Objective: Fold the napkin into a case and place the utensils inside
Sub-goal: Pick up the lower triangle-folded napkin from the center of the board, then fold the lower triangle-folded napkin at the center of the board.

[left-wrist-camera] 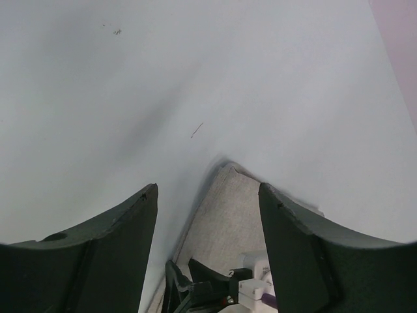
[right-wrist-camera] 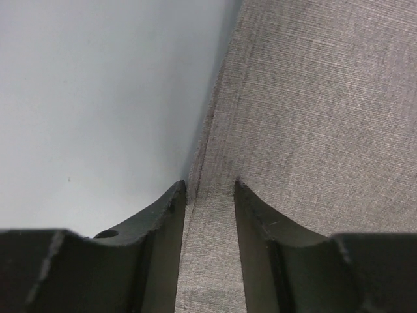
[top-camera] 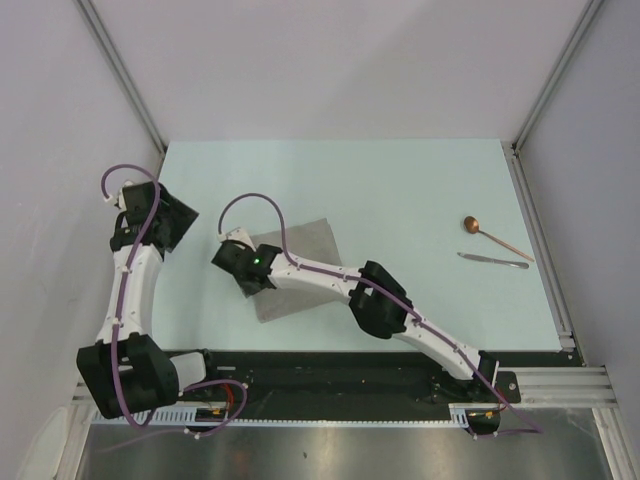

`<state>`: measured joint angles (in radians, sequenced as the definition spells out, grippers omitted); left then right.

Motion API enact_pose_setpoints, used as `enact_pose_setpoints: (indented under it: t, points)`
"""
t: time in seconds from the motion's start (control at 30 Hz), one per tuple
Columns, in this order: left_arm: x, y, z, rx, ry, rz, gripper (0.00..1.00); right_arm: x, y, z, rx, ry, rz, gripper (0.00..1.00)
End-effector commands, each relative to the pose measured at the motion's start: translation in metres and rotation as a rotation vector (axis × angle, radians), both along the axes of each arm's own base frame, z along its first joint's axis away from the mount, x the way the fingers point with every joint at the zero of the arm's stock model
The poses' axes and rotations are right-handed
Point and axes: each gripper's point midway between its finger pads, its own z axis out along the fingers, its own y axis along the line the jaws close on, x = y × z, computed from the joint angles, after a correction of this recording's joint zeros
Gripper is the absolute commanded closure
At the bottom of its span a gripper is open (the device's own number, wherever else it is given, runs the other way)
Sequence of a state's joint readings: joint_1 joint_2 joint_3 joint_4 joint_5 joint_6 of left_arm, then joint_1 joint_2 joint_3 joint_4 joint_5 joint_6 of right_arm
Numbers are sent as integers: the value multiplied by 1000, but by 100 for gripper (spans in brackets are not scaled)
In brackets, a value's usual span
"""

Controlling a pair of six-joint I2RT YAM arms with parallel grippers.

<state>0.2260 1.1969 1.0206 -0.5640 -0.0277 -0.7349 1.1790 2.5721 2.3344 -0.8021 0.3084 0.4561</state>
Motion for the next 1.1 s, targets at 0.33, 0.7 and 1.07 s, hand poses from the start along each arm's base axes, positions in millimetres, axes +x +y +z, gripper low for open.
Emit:
enact_pose_setpoints:
  t: [0.33,0.7,1.07]
  points:
    - [15,-24,-9,-43,-6,-188,31,4,7,36,217,113,73,100]
    - [25,-114,-29,-122,-4,-508,30,19,-54,96,817,407,27,100]
    - [18,-174,-69,-162,118,-625,29,24,-103,75,932,506,11,100]
